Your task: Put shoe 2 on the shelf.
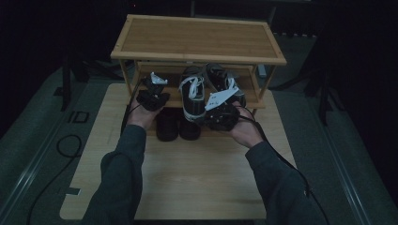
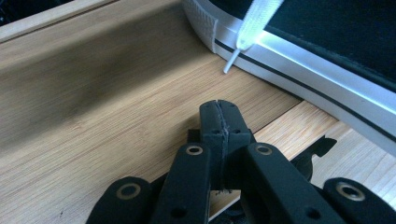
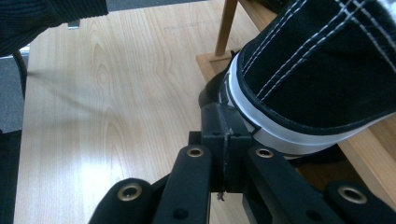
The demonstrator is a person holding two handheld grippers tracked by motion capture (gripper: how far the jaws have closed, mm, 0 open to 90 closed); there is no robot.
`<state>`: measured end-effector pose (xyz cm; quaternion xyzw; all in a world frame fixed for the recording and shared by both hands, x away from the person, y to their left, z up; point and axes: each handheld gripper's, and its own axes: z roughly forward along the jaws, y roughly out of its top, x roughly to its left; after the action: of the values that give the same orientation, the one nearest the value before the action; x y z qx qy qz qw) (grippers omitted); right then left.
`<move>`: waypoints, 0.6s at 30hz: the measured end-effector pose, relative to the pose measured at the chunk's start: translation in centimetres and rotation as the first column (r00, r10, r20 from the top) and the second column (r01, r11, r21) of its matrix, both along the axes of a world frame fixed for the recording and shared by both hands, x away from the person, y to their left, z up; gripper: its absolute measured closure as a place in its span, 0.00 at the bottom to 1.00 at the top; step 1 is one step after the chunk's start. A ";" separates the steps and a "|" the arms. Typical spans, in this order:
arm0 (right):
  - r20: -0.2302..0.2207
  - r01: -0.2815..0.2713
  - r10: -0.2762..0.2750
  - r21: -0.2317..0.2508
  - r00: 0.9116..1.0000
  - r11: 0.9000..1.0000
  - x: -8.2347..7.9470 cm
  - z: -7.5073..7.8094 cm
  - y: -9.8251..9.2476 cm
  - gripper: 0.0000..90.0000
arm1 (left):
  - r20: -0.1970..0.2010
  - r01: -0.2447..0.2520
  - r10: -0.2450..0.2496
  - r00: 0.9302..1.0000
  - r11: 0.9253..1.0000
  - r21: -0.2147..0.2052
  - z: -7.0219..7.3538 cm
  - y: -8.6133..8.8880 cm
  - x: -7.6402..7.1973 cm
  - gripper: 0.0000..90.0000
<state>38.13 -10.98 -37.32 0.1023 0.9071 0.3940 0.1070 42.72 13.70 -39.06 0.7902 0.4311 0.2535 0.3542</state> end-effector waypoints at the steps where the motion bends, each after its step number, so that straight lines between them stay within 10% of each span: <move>1: -0.003 -0.006 0.006 -0.001 1.000 1.000 0.1 0.0 0.2 1.00 | -0.002 0.001 -0.001 1.000 1.000 0.007 0.1 -0.1 0.0 1.00; 18: 0.011 -0.003 0.003 -0.009 1.000 1.000 0.1 -0.1 0.9 1.00 | 0.007 -0.013 0.013 1.000 0.998 0.056 0.3 -0.8 -0.1 1.00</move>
<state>38.27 -10.13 -37.44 0.0982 0.9083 0.3909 0.1120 42.64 12.88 -38.79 0.7963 0.4276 0.2704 0.3316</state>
